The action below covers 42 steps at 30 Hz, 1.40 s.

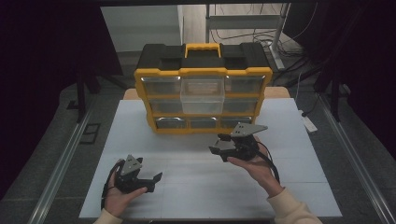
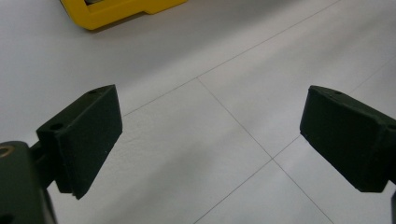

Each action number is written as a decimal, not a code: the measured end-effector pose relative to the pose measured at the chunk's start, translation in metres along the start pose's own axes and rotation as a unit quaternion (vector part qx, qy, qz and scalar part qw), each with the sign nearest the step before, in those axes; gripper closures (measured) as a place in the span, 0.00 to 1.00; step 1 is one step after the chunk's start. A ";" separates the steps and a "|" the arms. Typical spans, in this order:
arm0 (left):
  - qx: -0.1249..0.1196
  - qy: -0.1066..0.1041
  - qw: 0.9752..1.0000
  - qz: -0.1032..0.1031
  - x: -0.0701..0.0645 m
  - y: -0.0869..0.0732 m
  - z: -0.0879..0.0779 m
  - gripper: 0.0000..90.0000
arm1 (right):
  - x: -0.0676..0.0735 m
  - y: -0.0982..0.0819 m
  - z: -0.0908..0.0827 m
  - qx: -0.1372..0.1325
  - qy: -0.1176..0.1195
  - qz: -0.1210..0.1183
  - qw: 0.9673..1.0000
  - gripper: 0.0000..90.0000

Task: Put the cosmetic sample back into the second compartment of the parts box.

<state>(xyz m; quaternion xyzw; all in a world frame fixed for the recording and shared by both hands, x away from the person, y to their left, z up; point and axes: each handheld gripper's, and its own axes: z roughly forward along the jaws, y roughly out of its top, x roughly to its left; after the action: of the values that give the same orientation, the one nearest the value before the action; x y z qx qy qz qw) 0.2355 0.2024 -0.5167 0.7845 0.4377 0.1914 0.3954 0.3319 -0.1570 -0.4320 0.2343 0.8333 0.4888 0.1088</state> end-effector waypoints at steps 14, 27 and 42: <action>0.000 0.000 1.000 0.000 -0.001 0.000 0.001 0.07 | 0.003 0.012 -0.016 -0.025 -0.011 -0.006 1.000 0.45; 0.000 0.000 1.000 0.000 -0.001 0.000 0.001 0.07 | 0.004 0.022 -0.030 -0.043 -0.025 -0.010 0.999 0.45; -0.001 -0.001 1.000 0.000 -0.001 0.000 0.001 0.07 | 0.005 0.034 -0.044 -0.074 -0.033 -0.003 0.997 0.45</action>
<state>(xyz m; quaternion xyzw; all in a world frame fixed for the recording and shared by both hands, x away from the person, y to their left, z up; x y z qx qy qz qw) 0.2359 0.2015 -0.5169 0.7841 0.4376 0.1912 0.3965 0.3193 -0.1742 -0.3799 0.2388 0.7917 0.5407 0.1544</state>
